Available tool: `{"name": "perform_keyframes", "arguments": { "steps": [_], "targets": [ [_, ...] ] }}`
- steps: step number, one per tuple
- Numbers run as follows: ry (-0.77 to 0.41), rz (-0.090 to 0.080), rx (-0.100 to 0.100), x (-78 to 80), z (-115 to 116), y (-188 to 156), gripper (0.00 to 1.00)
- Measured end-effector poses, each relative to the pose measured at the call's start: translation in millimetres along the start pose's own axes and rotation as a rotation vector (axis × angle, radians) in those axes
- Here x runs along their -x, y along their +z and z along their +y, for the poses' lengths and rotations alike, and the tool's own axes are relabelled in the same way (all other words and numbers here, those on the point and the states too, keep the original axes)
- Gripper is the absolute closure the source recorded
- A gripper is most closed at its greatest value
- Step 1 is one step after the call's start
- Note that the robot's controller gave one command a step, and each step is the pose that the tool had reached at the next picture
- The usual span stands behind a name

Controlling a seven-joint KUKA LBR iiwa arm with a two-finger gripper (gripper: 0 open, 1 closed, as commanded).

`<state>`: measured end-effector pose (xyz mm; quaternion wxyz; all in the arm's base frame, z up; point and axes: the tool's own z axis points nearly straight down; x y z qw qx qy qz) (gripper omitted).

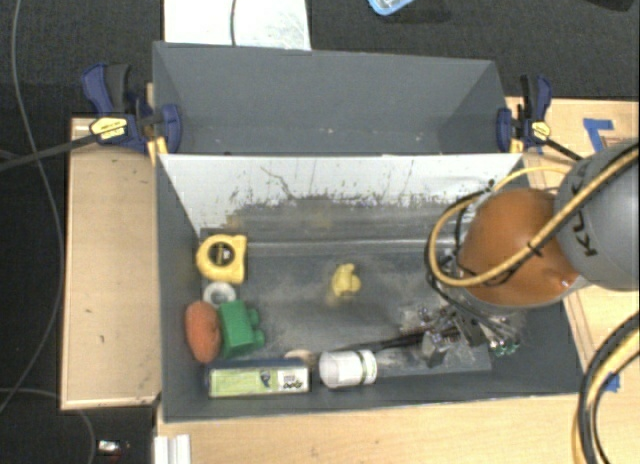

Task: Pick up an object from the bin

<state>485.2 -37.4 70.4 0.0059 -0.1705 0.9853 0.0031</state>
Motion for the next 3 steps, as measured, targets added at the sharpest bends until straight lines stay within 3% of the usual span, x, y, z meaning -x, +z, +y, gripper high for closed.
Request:
{"name": "perform_keyframes", "arguments": {
  "steps": [1,2,3],
  "targets": [
    [0.002,0.010,0.005,-2.1,2,-35,1.00],
    [0.003,0.000,0.000,1.2,1,-77,1.00],
    [0.006,0.002,0.001,1.4,1,-109,1.00]
  ]
}}
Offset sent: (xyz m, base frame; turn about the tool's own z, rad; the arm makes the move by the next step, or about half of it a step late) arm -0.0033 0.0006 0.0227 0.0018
